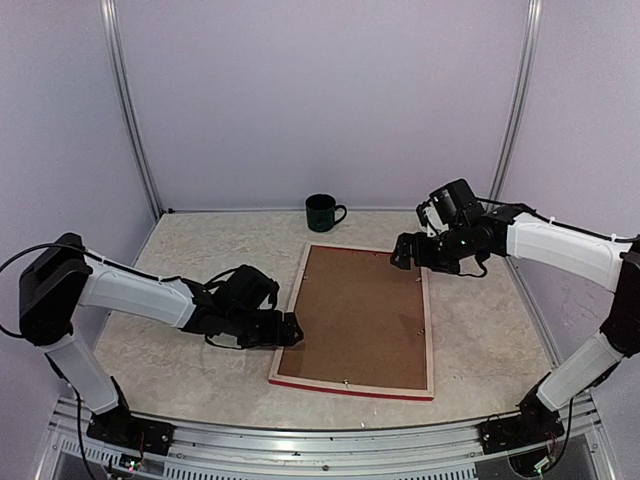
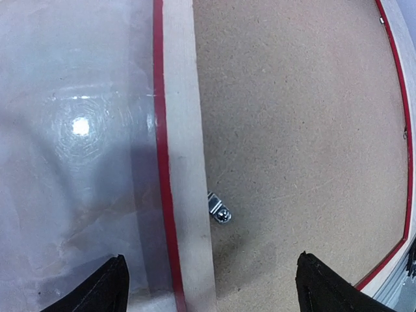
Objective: Put the photo into the frame
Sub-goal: Adjust the photo frame at the center of the board.
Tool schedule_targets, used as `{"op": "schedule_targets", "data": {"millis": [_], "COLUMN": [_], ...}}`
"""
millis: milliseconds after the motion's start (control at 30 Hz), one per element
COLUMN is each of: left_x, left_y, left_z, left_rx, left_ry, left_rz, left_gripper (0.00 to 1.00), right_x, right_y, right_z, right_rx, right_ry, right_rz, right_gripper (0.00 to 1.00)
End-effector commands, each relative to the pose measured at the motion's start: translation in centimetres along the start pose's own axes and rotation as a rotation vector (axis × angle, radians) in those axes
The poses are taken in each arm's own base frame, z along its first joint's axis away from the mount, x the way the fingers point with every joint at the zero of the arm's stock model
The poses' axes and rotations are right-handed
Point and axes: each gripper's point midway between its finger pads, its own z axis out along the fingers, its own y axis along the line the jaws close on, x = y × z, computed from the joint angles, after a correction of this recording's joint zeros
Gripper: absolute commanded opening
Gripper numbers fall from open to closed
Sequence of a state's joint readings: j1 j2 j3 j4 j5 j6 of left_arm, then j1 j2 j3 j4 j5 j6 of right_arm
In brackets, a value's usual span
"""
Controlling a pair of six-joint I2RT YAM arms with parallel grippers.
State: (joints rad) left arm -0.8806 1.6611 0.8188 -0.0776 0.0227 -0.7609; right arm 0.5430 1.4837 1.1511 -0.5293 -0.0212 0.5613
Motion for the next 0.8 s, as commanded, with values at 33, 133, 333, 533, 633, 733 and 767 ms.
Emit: {"op": "schedule_targets", "data": {"millis": [33,133,333,533,633,733,767], "left_x": [0.7,1.1,1.6,1.6,1.4,0.6,0.4], "left_y": [-2.7,-4.6,-7.5,-10.2,-8.6,-6.3,-5.2], "left_z": [1.4,1.5,1.5,0.1,-0.4,-2.4,-3.0], "left_rx": [0.114,0.161,0.244,0.366,0.323,0.267,0.239], "left_ry": [0.029,0.043,0.067,0.038,0.005,-0.081,-0.107], "left_rz": [0.037,0.081,0.161,0.230,0.201,0.151,0.133], "left_gripper": [0.87,0.87,0.87,0.87,0.87,0.87,0.88], "right_x": [0.4,0.5,1.3,2.9,3.3,3.3,3.5], "right_y": [3.4,5.2,7.5,9.3,10.7,11.8,12.3], "right_z": [1.4,2.4,5.3,8.4,9.3,10.1,10.4], "right_rx": [-0.054,-0.093,-0.081,-0.038,-0.032,0.009,0.017], "right_ry": [0.039,0.058,0.114,0.176,0.197,0.195,0.198], "right_rz": [-0.049,-0.066,-0.100,-0.130,-0.143,-0.165,-0.171], "right_gripper": [0.99,0.99,0.99,0.94,0.91,0.89,0.88]}}
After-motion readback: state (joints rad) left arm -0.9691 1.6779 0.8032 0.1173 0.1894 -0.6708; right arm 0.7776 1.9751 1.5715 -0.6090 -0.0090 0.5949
